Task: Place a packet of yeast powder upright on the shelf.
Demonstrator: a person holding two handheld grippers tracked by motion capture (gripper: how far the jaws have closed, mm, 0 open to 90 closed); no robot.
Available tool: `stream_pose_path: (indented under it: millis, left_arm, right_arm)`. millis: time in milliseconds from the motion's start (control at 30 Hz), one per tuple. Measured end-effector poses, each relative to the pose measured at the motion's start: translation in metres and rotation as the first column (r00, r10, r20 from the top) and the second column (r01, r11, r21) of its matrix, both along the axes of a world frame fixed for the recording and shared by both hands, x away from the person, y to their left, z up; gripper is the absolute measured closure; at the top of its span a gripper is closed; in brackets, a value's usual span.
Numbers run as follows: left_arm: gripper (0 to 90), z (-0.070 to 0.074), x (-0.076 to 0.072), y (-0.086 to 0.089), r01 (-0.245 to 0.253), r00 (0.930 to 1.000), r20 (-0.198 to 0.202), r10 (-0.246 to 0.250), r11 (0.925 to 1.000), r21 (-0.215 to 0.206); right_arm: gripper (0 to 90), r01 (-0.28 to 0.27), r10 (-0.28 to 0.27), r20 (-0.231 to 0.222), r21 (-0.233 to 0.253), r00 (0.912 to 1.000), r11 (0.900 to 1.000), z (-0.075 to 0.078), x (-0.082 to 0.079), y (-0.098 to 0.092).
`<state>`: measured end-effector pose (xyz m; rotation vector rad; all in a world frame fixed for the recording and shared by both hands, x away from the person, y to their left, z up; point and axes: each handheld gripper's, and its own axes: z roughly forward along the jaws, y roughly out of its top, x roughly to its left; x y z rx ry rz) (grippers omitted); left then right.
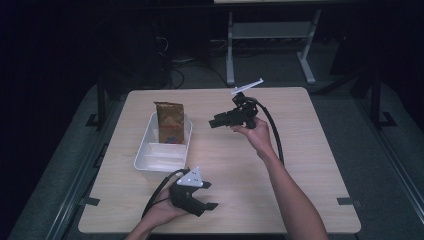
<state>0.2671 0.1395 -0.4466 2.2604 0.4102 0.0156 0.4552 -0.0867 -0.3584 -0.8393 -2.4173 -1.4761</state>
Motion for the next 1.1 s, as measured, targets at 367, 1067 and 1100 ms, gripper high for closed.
stream_pose_path:
  millis: [367,1067,1100]
  left_arm:
    - [26.5,-0.001,0.001,-0.001,-0.012,0.9999,-0.005,0.012,0.9999,-0.003]
    - [25.7,-0.001,0.003,0.001,-0.027,0.9996,-0.010,0.027,0.9995,-0.015]
    - [25.7,-0.001,0.003,0.001,-0.027,0.9996,-0.010,0.027,0.9995,-0.015]
  right_arm:
    - [48.4,0.035,-0.035,-0.007,0.004,0.9994,0.999,-0.005,-0.018,-0.033]
    - [47.2,0.081,-0.080,-0.025,0.022,0.9965,0.997,-0.023,-0.054,-0.088]
    - [47.2,0.083,-0.082,-0.027,0.022,0.9962,0.996,-0.024,-0.056,-0.090]
